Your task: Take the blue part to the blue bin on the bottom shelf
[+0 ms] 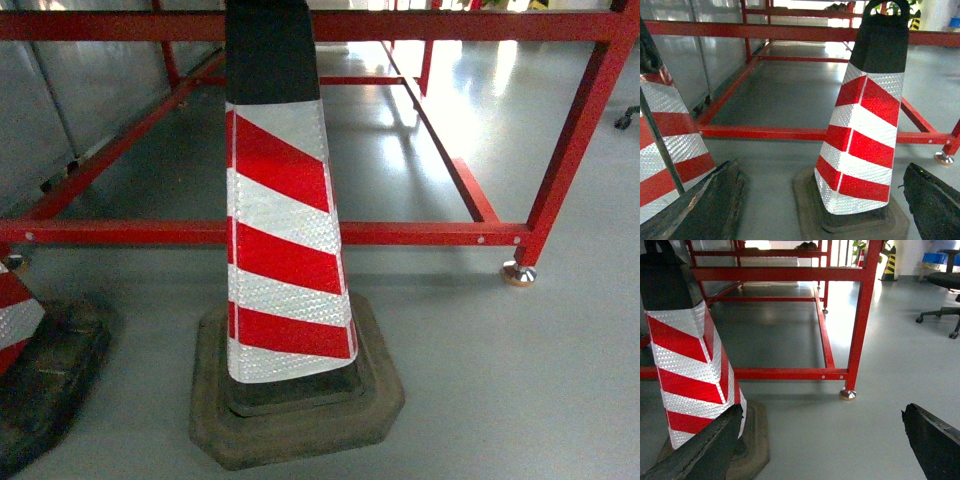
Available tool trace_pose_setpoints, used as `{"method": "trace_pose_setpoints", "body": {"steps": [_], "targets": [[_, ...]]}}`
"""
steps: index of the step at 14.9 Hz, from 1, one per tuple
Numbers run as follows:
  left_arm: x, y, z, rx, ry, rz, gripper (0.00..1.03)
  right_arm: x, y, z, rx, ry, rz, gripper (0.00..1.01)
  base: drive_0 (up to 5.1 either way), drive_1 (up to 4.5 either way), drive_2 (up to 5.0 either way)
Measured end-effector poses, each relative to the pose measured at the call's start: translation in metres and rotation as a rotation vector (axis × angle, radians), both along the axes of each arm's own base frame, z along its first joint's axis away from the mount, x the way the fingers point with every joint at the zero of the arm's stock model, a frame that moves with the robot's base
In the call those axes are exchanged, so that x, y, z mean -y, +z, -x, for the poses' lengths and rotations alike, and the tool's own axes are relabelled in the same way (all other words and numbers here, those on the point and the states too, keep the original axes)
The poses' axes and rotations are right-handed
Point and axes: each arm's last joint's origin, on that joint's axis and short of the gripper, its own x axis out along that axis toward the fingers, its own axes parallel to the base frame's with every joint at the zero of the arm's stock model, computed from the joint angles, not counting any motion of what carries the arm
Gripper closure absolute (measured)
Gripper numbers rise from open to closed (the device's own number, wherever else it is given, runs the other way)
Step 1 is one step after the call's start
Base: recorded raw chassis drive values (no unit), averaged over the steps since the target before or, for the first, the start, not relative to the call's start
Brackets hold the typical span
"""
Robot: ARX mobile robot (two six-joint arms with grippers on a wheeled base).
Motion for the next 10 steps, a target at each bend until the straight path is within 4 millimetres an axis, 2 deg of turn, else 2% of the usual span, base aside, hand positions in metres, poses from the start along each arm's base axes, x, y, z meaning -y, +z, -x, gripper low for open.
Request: {"method": "trace_pose_setpoints", "body": {"steps": [10], "targets": [[0.0,0.0,0.0,0.0,0.0,0.0,0.05,0.0,0.0,0.0,0.0,0.0,0.0,0.03,0.0,0.0,0.0]]}}
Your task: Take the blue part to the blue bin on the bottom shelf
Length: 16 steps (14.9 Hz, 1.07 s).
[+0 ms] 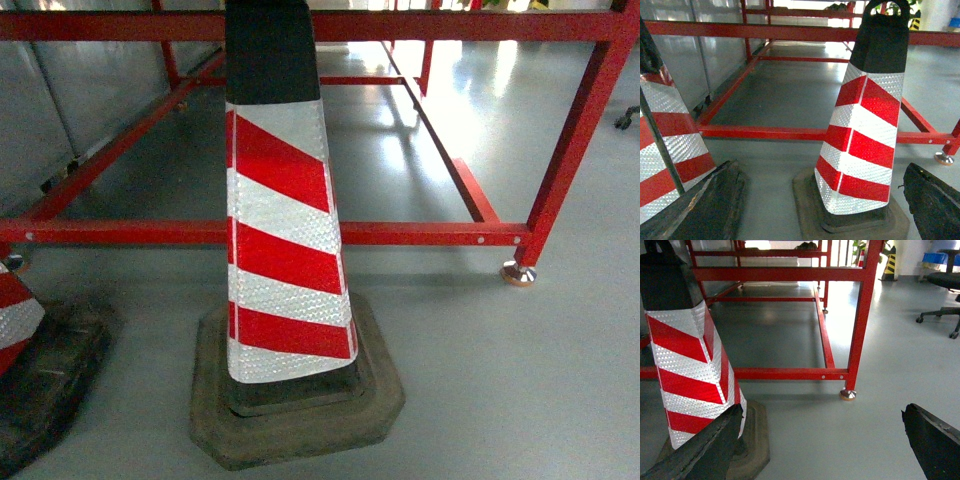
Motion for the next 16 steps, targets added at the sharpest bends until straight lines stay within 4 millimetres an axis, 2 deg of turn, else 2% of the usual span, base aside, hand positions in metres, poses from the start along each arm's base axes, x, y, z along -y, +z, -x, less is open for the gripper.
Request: {"method": "trace_pose_setpoints", "body": {"steps": [16], "targets": [[0.0,-0.0001,0.0,-0.001,-0.001,-0.002,0.05,0.0,0.0,0.0,0.0,-0.001,0.0,0.03,0.0,0.0,0.0]]}}
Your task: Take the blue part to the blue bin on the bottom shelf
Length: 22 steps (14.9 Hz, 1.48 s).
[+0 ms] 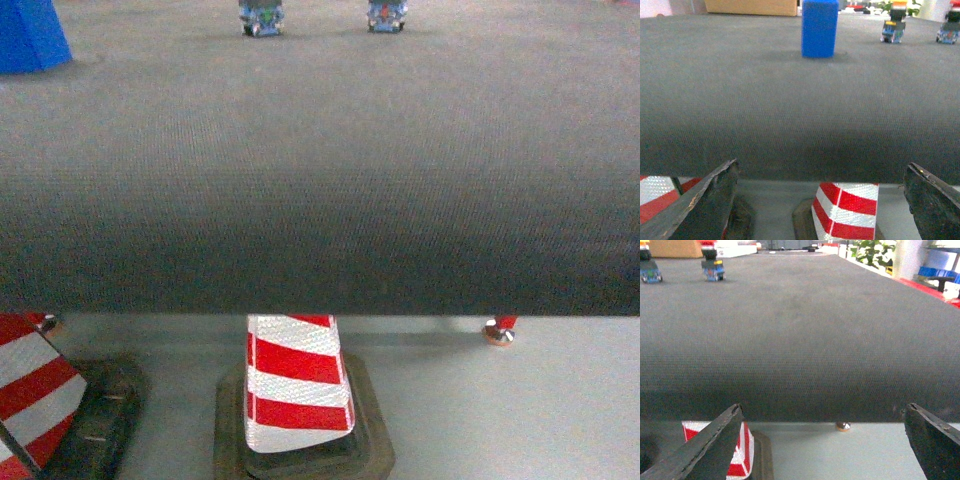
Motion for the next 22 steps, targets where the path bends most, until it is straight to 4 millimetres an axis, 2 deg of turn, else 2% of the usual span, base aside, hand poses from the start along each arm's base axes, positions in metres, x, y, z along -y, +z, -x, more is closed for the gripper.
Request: {"method": "trace_pose_setpoints", "body": {"steps": [20,21,22], "targets": [[0.0,0.0,0.0,-0.001,0.001,0.0,0.05,0.0,0.0,0.0,0.0,0.001,0.0,0.03,0.0,0.0,0.0],[0.003,-0.004,-0.001,-0.184,0.062,0.042,0.05,0.0,0.0,0.0,0.0,-0.001,-0.001,0.03,0.0,0.0,0.0],[0.008,-0.01,-0.012,-0.282,0.118,0.049,0.05,0.0,0.0,0.0,0.001,0.001,0.0,0.03,0.0,0.0,0.0]]}}
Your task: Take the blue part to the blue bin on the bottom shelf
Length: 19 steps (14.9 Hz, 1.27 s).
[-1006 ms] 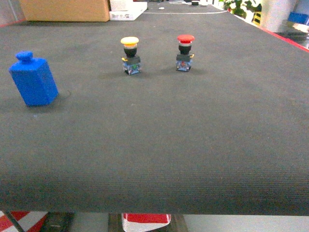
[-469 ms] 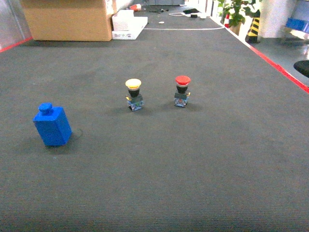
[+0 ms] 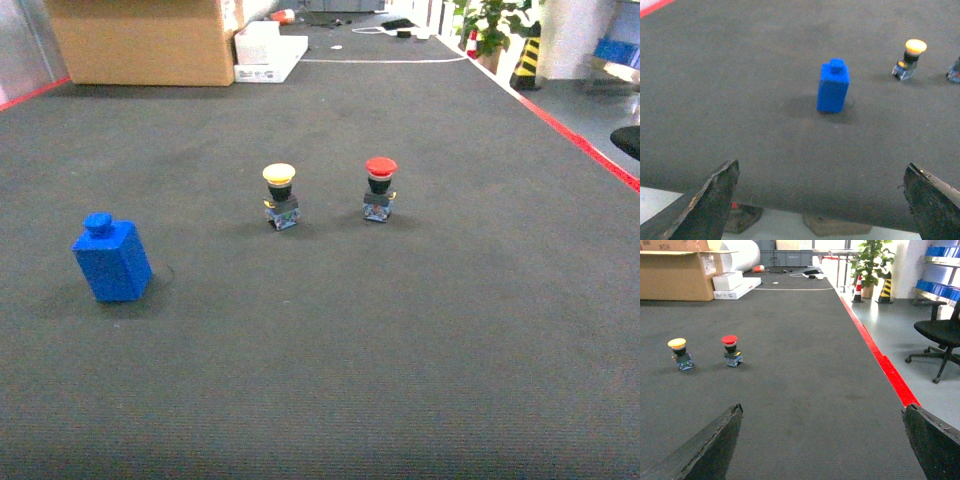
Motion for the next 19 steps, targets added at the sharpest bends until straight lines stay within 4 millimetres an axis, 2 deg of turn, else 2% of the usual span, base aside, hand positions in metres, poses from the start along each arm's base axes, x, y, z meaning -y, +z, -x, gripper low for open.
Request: {"method": "trace_pose_setpoints", "body": {"steps": [1,3,4,7,8,10,14,19], "targets": [[0.004,-0.009,-0.012,-0.031,0.014,0.017,0.05,0.0,0.0,0.0,0.0,-0.001,0.0,0.03,0.0,0.0,0.0],[0.007,0.003,-0.053,0.018,0.021,0.041,0.05,0.0,0.0,0.0,0.0,0.0,-0.001,0.03,0.0,0.0,0.0],[0.016,0.012,-0.126,0.052,-0.036,0.052,0.05,0.0,0.0,0.0,-0.001,-0.001,0.0,0.03,0.0,0.0,0.0],[0.015,-0.019,-0.171,-0.105,-0.051,0.029,0.05,0.0,0.0,0.0,-0.001,-0.001,0.0,0.03,0.0,0.0,0.0],[0.014,-0.022,-0.186,-0.106,-0.051,0.015,0.05,0.0,0.0,0.0,0.0,-0.001,0.0,0.03,0.0,0.0,0.0],[0.013,-0.025,-0.2,-0.105,-0.061,0.012,0.05,0.0,0.0,0.0,0.0,-0.001,0.0,0.03,0.0,0.0,0.0],[0.013,-0.051,-0.223,-0.174,-0.069,0.015,0.05,0.0,0.0,0.0,0.0,-0.001,0.0,0.03,0.0,0.0,0.0],[0.009,-0.07,-0.252,-0.205,-0.069,0.017,0.05,0.0,0.0,0.0,0.0,-0.001,0.0,0.03,0.0,0.0,0.0]]}}
